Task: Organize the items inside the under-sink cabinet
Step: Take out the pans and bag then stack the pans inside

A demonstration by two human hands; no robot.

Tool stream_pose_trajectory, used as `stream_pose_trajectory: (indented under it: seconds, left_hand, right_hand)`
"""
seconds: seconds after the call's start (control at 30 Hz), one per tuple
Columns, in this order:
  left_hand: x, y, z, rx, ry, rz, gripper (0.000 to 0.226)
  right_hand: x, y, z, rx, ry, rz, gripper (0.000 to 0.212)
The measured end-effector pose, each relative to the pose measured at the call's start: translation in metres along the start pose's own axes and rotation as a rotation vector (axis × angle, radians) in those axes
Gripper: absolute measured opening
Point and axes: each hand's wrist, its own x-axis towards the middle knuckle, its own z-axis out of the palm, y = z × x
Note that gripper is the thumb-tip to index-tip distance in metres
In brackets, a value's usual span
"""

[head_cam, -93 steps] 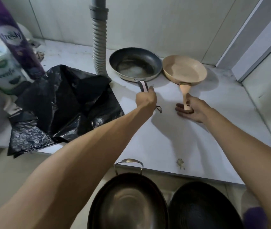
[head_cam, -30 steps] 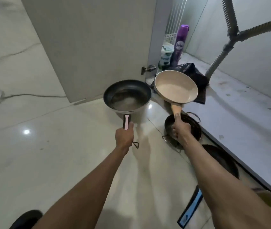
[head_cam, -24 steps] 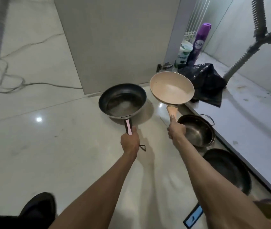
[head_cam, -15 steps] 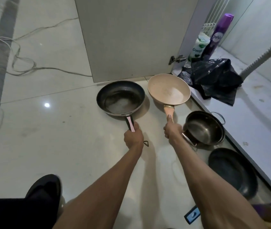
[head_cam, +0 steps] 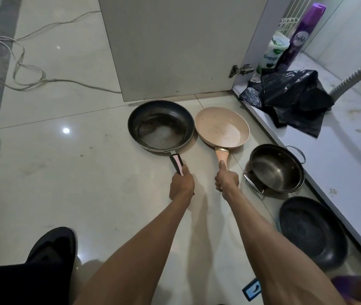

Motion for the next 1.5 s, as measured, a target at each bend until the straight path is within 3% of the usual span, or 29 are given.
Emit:
stream_pose_trajectory:
  seconds: [0.1, 0.17, 0.27, 0.4, 0.5, 0.57, 0.73, 0.9, 1.0, 1.1, 1.17, 1.5]
  left_hand:
    - [0.000, 0.003, -0.004, 0.279, 0.063, 0.064, 0.057]
    - [0.001, 0.011, -0.009, 0.540, 0.134, 0.139, 0.055]
    - [0.002, 0.037, -0.022, 0.981, 0.111, 0.225, 0.058]
    - [-0.003, 0.081, -0.026, 1.440, 0.106, 0.308, 0.047]
    - [-0.006, 0.117, -0.016, 1.437, 0.086, 0.467, 0.047]
    - [-0.013, 0.143, 0.002, 1.428, 0.026, 0.564, 0.062]
    - [-0.020, 0.198, 0.057, 1.334, 0.007, 0.803, 0.077]
    - [-0.004, 0.253, 0.109, 1.389, 0.002, 1.008, 0.077]
    - [0.017, 0.296, 0.139, 1.357, -0.053, 1.105, 0.080]
    - [0.057, 0.335, 0.181, 1.247, -0.196, 1.084, 0.098]
    - [0.074, 0.347, 0.206, 1.203, -0.263, 1.113, 0.105]
    - [0.163, 0.378, 0.307, 1.312, -0.539, 1.110, 0.142]
  right_hand:
    - [0.005, 0.004, -0.009, -0.172, -0.075, -0.020, 0.045]
    - [0.010, -0.004, -0.016, -0.438, -0.165, -0.051, 0.044]
    - [0.014, -0.031, -0.026, -0.819, -0.285, -0.066, 0.043]
    - [0.011, -0.084, -0.042, -0.963, -0.377, -0.115, 0.042]
    - [0.020, -0.115, -0.056, -0.959, -0.407, -0.202, 0.046]
    - [0.030, -0.134, -0.074, -0.936, -0.370, -0.287, 0.043]
    - [0.060, -0.162, -0.125, -0.974, -0.073, -0.557, 0.040]
    - [0.097, -0.182, -0.161, -0.901, 0.112, -0.566, 0.044]
    - [0.126, -0.195, -0.174, -0.808, 0.194, -0.552, 0.072]
    - [0.167, -0.213, -0.175, -0.771, 0.219, -0.462, 0.113]
    - [0.185, -0.222, -0.177, -0.745, 0.202, -0.416, 0.128]
    - [0.290, -0.233, -0.156, -0.670, 0.283, -0.267, 0.151]
